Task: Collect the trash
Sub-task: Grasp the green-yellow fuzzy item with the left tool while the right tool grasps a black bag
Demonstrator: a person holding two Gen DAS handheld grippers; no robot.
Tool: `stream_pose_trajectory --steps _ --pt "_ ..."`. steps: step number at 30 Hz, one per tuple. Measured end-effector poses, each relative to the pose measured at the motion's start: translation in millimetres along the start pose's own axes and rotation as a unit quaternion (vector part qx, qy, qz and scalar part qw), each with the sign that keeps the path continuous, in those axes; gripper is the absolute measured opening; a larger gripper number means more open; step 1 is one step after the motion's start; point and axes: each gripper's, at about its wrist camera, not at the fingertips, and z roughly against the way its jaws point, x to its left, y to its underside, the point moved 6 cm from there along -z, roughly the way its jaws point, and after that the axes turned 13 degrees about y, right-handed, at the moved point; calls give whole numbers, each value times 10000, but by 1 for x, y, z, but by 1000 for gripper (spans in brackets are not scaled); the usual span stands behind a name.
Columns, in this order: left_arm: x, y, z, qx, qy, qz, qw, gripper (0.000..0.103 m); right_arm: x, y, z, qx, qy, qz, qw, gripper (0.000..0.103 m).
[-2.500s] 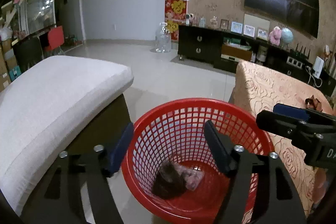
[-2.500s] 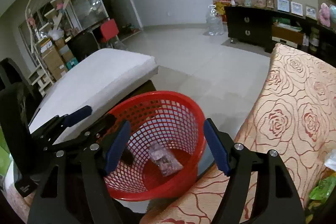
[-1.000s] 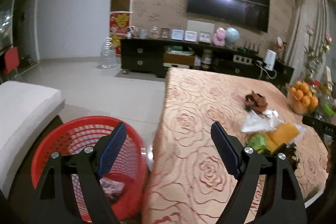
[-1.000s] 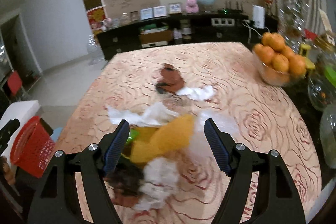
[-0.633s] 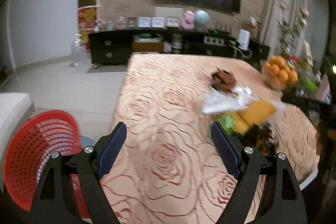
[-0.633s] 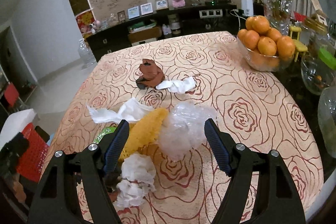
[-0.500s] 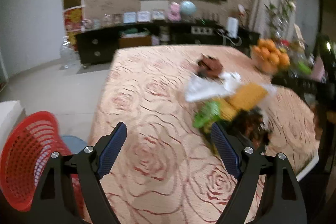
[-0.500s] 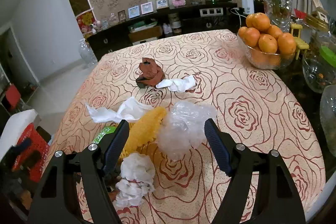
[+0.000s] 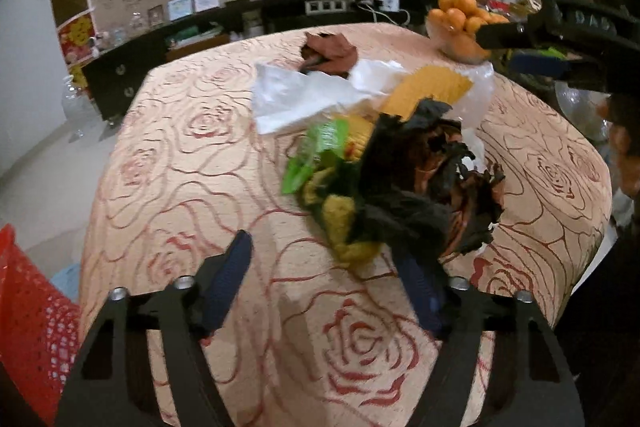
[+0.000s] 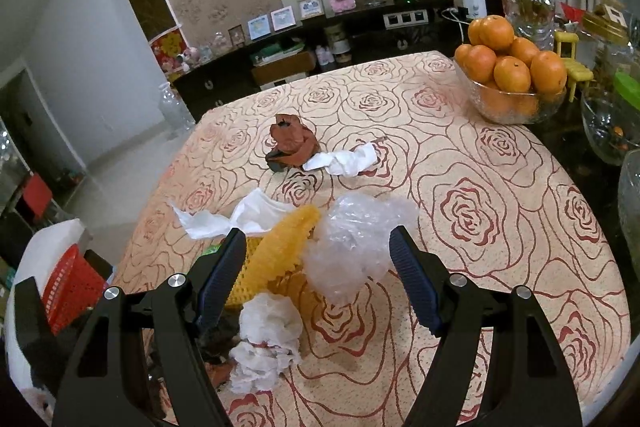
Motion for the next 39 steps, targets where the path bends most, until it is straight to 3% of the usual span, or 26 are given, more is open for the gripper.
stream_pose_trajectory --steps 2,5,7,11,26,39 --pt "-1 -2 -7 61 12 -21 10000 52 0 1 0 10 -7 7 10000 72" --pt "-1 -5 -15 84 92 18 9999 46 2 2 -1 36 -22 35 10000 72" --pt "-1 -7 -18 102 143 27 9998 31 4 2 -2 39 -26 59 10000 72" --pt "1 -9 -19 64 217 115 9997 24 8 4 -4 68 -50 119 9999 72" --pt "43 -5 46 -503 29 626 9968 22 35 10 1 50 -451 421 9981 72" --pt "89 10 75 -639 -364 1060 9916 22 127 46 4 184 -1364 1634 9769 72"
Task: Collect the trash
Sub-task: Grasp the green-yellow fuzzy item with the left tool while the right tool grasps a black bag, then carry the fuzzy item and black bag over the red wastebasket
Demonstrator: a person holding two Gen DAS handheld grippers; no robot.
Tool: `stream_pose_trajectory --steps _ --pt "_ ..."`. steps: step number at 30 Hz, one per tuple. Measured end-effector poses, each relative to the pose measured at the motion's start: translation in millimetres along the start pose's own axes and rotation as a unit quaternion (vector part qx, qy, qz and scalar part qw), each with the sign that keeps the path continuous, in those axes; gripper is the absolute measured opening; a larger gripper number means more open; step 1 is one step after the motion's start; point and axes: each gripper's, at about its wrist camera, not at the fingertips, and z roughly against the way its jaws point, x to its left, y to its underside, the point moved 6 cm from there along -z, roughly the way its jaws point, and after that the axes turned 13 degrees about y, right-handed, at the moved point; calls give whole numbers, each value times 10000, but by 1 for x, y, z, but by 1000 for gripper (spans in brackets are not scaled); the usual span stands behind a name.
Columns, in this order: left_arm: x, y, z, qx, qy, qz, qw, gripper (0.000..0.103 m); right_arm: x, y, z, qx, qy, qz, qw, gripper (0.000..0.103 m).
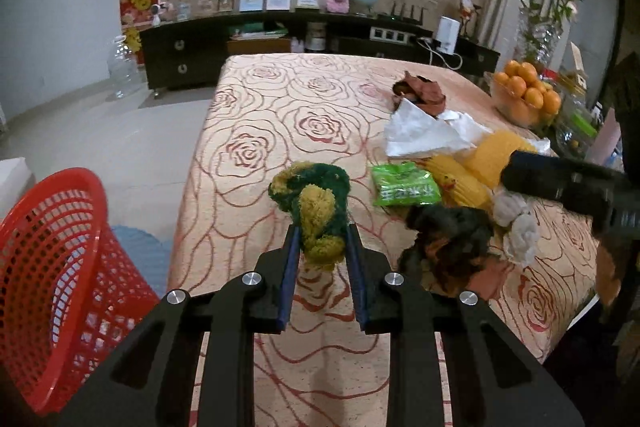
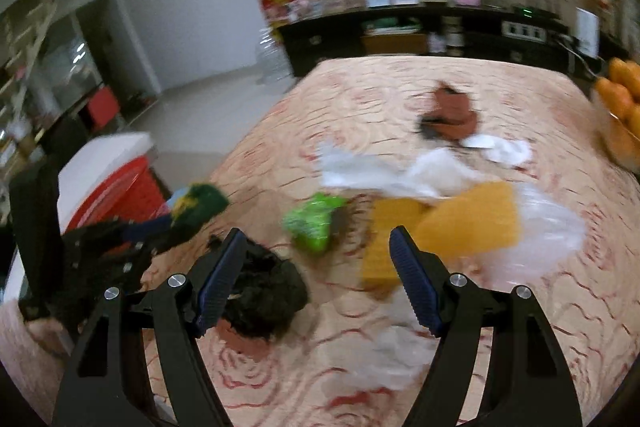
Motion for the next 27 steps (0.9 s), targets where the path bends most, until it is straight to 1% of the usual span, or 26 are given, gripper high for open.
stream_pose_trajectory --steps 4,6,10,15,16,18,21,24,27 --pt "6 -1 6 -68 -70 5 10000 22 33 9 -10 202 -243 466 9984 72" --pt "9 -2 10 -105 -104 7 9999 22 44 14 -15 317 -284 658 9969 72" --pt "15 -4 18 -195 -162 44 9997 22 52 25 -27 541 -255 819 9948 72" --pt "18 -8 27 -322 -195 108 9992 22 62 36 -38 742 -345 859 9929 71" --pt "19 -9 29 -346 -207 114 9991 22 65 38 -40 753 -325 910 9925 69" --pt "21 -9 31 -367 -216 125 9990 22 72 41 -43 777 -314 1003 9914 58" --pt "21 -10 32 -385 -238 133 9989 22 76 43 -46 787 -268 1071 9908 50" --pt "22 -11 34 -414 -253 151 9987 22 76 39 -49 746 -240 1052 9914 46" --pt "24 -11 38 -455 -266 160 9985 22 70 35 -47 668 -190 948 9931 45"
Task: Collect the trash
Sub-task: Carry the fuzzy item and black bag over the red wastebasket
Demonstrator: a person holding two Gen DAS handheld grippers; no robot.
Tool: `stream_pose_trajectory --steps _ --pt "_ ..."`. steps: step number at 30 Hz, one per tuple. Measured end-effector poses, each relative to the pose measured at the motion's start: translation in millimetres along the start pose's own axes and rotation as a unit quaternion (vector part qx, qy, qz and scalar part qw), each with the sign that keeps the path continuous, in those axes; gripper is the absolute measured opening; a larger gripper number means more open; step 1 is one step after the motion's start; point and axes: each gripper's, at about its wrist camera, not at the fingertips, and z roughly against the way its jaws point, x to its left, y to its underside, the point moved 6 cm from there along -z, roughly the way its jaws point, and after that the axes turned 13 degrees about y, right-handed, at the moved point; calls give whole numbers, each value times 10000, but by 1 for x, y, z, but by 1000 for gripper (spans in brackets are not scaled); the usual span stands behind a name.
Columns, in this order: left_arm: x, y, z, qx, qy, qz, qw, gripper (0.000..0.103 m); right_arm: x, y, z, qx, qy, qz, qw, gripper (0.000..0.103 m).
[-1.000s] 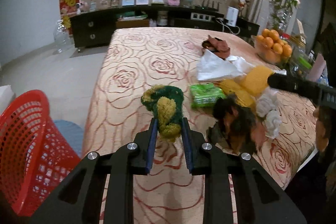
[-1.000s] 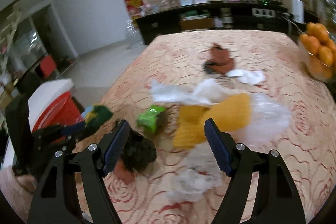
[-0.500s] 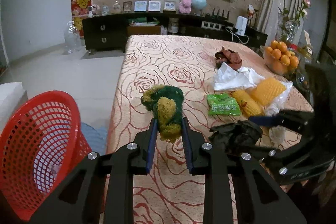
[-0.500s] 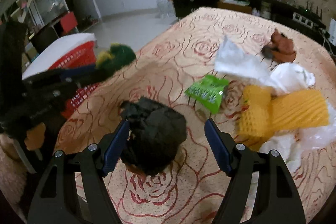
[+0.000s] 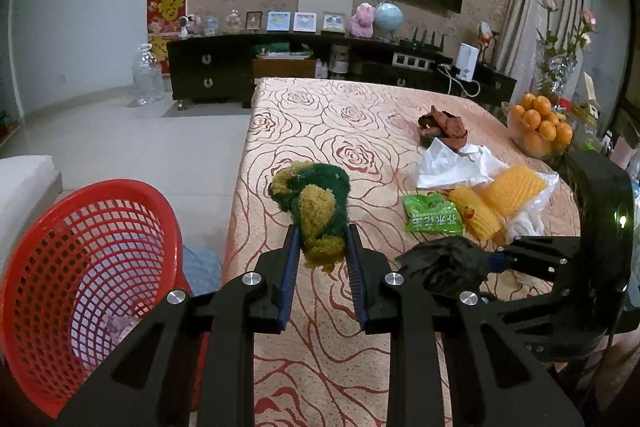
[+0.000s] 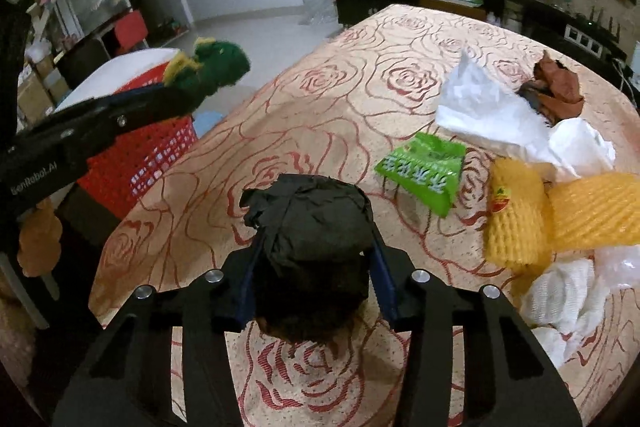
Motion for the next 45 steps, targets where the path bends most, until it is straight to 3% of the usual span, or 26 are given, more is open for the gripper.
stream_pose_trajectory --steps 8,15,23,32,45 --pt "1 -9 18 -280 -25 5 9996 22 -28 -21 32 -519 377 -419 9971 45" --pt "4 -20 36 -523 -201 0 9984 22 -69 -35 68 -1083 990 -858 9855 45" --pt "18 -36 67 -832 -548 -27 9950 22 -86 -52 85 -1355 1093 -1229 9770 45" --pt "48 -44 102 -1015 -1141 48 9883 22 -72 -72 98 -1622 1019 -1195 9742 45" --pt "116 -25 139 -1171 -1880 664 9729 22 7 -116 79 -1528 304 -640 9857 45"
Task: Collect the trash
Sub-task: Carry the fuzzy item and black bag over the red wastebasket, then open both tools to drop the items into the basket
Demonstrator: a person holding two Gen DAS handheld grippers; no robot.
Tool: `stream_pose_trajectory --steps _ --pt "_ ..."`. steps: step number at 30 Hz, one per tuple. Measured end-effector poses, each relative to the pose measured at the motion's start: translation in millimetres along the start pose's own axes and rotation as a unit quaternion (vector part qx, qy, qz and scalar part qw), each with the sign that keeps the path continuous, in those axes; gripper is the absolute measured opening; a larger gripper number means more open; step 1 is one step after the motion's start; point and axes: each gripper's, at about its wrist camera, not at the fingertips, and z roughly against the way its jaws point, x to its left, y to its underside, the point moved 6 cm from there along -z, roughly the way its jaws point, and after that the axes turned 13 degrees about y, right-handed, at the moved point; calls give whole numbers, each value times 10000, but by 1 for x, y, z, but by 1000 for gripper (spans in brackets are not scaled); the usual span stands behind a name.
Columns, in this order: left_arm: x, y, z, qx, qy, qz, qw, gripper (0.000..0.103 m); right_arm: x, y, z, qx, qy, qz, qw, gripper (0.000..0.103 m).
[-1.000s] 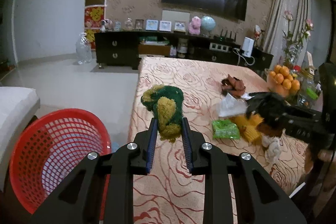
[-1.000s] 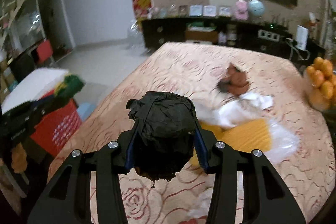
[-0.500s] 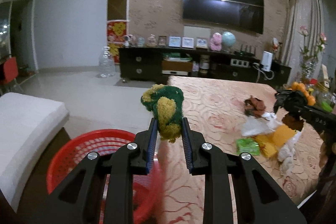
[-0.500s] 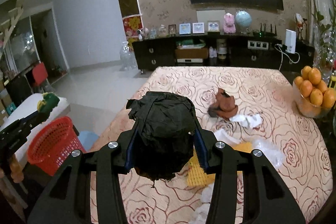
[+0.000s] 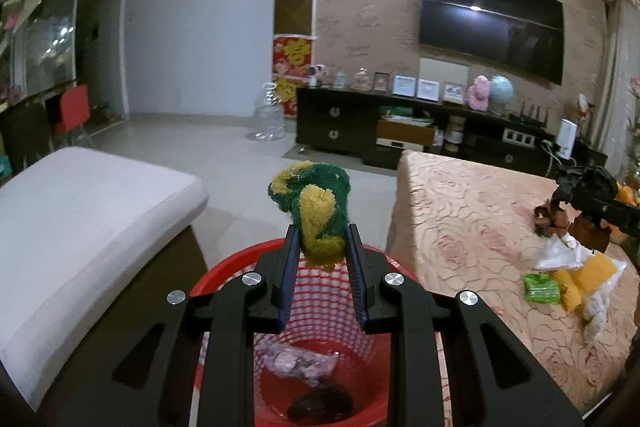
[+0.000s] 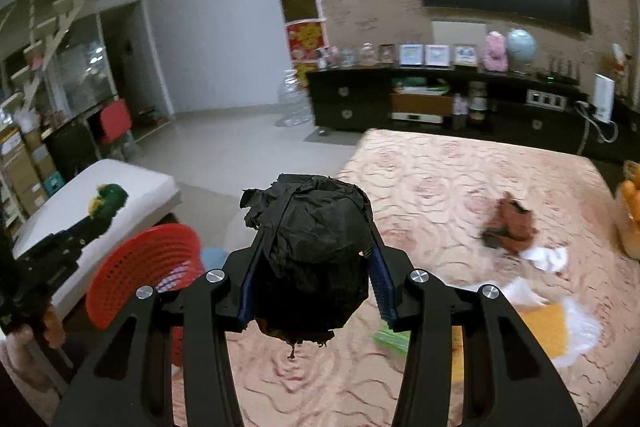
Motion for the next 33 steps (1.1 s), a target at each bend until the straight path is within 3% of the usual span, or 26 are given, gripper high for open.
stream_pose_trajectory --steps 14,22,33 --pt "54 19 5 224 -546 281 9979 22 106 -6 -27 256 -993 608 9929 45" --pt "56 25 2 394 -567 216 9974 22 145 -3 -29 313 -1255 791 9884 45" --pt "52 35 -10 706 -443 153 9964 22 178 24 -52 815 -1478 1007 9805 46"
